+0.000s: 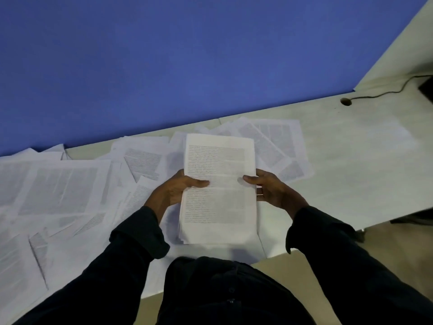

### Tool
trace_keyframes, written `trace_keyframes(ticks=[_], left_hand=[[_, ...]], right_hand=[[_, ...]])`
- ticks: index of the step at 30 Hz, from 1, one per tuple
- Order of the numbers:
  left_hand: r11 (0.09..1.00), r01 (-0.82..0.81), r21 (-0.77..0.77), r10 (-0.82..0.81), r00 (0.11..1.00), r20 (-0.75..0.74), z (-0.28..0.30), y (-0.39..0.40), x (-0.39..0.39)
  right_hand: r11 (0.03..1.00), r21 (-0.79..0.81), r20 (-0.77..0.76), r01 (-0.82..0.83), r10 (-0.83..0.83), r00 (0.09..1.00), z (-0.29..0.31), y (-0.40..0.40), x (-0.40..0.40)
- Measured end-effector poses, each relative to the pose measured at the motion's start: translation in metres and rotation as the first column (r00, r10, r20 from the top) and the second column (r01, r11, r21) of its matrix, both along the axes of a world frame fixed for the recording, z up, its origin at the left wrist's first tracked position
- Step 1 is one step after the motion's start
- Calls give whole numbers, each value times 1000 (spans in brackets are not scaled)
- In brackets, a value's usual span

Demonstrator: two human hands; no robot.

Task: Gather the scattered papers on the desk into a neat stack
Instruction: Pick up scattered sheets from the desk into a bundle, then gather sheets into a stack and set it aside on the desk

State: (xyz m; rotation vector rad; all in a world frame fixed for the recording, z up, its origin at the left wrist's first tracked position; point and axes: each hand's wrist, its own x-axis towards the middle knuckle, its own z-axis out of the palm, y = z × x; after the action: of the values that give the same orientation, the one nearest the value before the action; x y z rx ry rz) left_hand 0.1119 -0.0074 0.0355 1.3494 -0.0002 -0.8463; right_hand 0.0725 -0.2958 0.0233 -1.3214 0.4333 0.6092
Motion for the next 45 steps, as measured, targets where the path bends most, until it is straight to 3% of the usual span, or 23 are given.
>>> trace_keyframes(ticks=[4, 9, 11, 16, 19, 24, 27, 30, 36, 39, 41, 42, 45], left_hand=[[988, 142, 60, -142, 990, -4, -8, -45, 4], [966, -238, 100, 250, 958, -138, -28, -85, 8], [952, -295, 78, 305, 935, -181, -35, -112, 6], [986, -112, 124, 135, 970, -200, -49, -188, -12], [982, 71, 178, -45, 988, -148, -60, -236, -21], [941, 194, 277, -156, 976, -153, -66, -314, -24], [911, 220, 348, -178, 973, -147, -69, -360, -21], [882, 236, 407, -207, 972, -116, -69, -405, -23], [814, 200, 545, -244, 970, 9, -81, -440, -26], [739, 188, 647, -308, 948, 76, -78, -434, -22], [716, 156, 681, -317, 941, 118, -74, -426, -17], [721, 132, 680, -298, 945, 133, -71, -420, -13], [715, 35, 699, -218, 960, 175, -71, -394, 2]], right_hand=[[995, 83, 73, 56, -62, 995, -4, -17, -7], [992, -109, 12, 72, -71, 997, -15, -68, -36], [982, -181, 18, 55, -53, 998, -24, -85, -46], [933, -290, 60, 212, -204, 977, -37, -143, -71], [885, -424, 65, 191, -180, 981, -39, -183, -91], [617, -757, 83, 213, -233, 969, -40, -251, -102], [448, -877, 54, 175, -270, 961, -34, -294, -101], [337, -926, 58, 171, -320, 946, -36, -328, -97], [221, -974, -19, 55, -320, 947, -54, -343, -86], [-49, -995, 102, 92, -260, 960, -59, -322, -82], [-141, -968, 230, 209, -149, 962, -56, -302, -71], [-99, -958, 278, 270, -83, 957, -54, -291, -61], [196, -924, 340, 328, 30, 940, -52, -251, -23]])
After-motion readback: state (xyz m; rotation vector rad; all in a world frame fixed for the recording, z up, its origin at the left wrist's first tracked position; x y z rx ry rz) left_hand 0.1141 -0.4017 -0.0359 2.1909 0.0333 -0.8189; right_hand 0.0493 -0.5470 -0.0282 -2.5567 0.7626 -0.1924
